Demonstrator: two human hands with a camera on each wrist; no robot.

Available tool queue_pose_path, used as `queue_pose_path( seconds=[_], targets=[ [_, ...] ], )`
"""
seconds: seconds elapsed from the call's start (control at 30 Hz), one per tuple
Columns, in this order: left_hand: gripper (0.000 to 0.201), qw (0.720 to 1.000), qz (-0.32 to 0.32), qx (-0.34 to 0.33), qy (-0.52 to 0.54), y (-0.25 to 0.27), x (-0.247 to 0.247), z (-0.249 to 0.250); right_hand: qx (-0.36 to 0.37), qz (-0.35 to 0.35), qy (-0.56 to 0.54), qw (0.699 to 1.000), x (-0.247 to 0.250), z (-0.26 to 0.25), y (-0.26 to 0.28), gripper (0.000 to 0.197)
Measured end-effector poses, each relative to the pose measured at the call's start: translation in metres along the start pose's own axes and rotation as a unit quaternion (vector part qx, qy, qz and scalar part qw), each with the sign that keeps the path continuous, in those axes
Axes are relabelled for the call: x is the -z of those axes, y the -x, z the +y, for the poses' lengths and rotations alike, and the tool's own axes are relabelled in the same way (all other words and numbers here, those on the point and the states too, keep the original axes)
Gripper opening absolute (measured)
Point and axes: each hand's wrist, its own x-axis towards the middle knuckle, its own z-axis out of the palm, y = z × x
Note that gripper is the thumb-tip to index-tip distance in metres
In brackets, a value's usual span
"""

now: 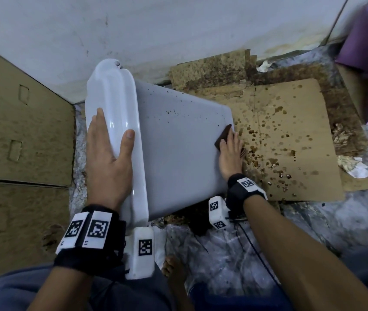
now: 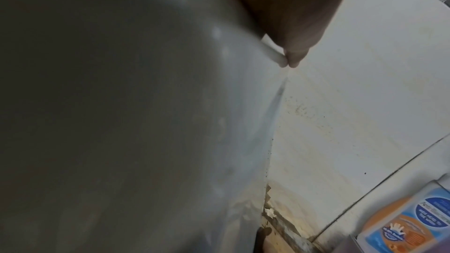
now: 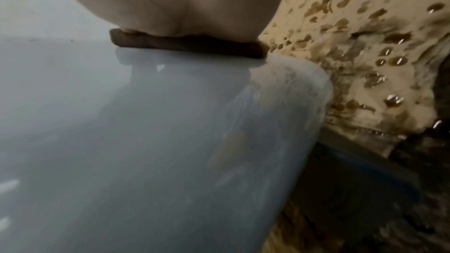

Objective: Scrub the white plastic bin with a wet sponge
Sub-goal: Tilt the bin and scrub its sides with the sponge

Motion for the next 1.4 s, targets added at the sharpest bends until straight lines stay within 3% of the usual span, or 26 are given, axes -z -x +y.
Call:
queue_pose_path(
  seconds=[0.07, 0.17, 0.23, 0.33, 0.47, 0.6, 0.67, 0.73, 0.8, 0.83, 0.9, 1.03, 1.17, 1.3, 1.4],
  targets=[
    [0.067, 1.000, 0.000, -0.006, -0.001, -0.002, -0.001, 0.000, 0.013, 0.006, 0.017, 1.000, -0.007, -0.009, 0.017, 0.053],
    [0.066, 1.000, 0.000, -0.002, 0.001, -0.004, -0.002, 0.000, 0.156, 0.003, 0.031, 0.987, -0.021, -0.023, 0.060, 0.054],
    [0.067, 1.000, -0.001, -0.002, 0.001, -0.003, -0.002, -0.001, 0.211, 0.003, 0.027, 0.977, -0.025, -0.024, 0.075, 0.054],
    [0.068, 1.000, 0.001, 0.000, 0.005, -0.002, -0.001, -0.001, 0.168, 0.017, 0.010, 0.986, -0.023, -0.014, 0.054, 0.054],
    [0.070, 1.000, 0.004, -0.006, 0.001, 0.002, -0.001, 0.001, 0.005, 0.030, 0.045, 0.999, -0.015, 0.026, -0.012, 0.060],
    [0.067, 1.000, 0.001, -0.005, 0.000, -0.001, -0.001, 0.002, -0.012, 0.021, 0.039, 0.999, -0.011, 0.035, -0.036, 0.056],
    [0.066, 1.000, -0.001, -0.006, -0.005, -0.002, -0.002, 0.003, -0.056, 0.022, 0.009, 0.998, -0.009, 0.022, -0.026, 0.053],
    [0.066, 1.000, -0.002, -0.007, -0.008, -0.003, -0.002, 0.003, -0.021, 0.023, 0.017, 0.999, -0.010, 0.010, 0.001, 0.051],
    [0.065, 1.000, -0.002, -0.002, -0.003, -0.003, -0.002, 0.002, 0.113, 0.045, 0.039, 0.992, -0.018, 0.000, 0.043, 0.056],
    [0.065, 1.000, -0.003, -0.002, -0.002, -0.003, -0.002, 0.001, 0.145, 0.041, 0.029, 0.988, -0.020, -0.003, 0.059, 0.059],
    [0.066, 1.000, -0.003, -0.003, -0.002, -0.001, -0.002, 0.001, 0.132, 0.030, -0.002, 0.991, -0.022, 0.000, 0.064, 0.057],
    [0.073, 1.000, -0.001, -0.005, 0.010, 0.003, -0.002, 0.002, 0.034, 0.004, 0.015, 0.999, -0.006, 0.011, 0.015, 0.051],
    [0.072, 1.000, 0.003, -0.007, 0.013, 0.002, -0.002, 0.001, -0.048, -0.031, -0.040, 0.998, 0.007, 0.016, -0.025, 0.053],
    [0.071, 1.000, 0.001, -0.004, 0.008, 0.000, -0.002, 0.000, -0.077, -0.025, -0.053, 0.995, 0.005, 0.001, -0.007, 0.054],
    [0.070, 1.000, 0.000, -0.003, 0.004, -0.001, -0.002, -0.001, -0.049, -0.022, -0.035, 0.998, -0.001, -0.008, 0.015, 0.055]
  ],
)
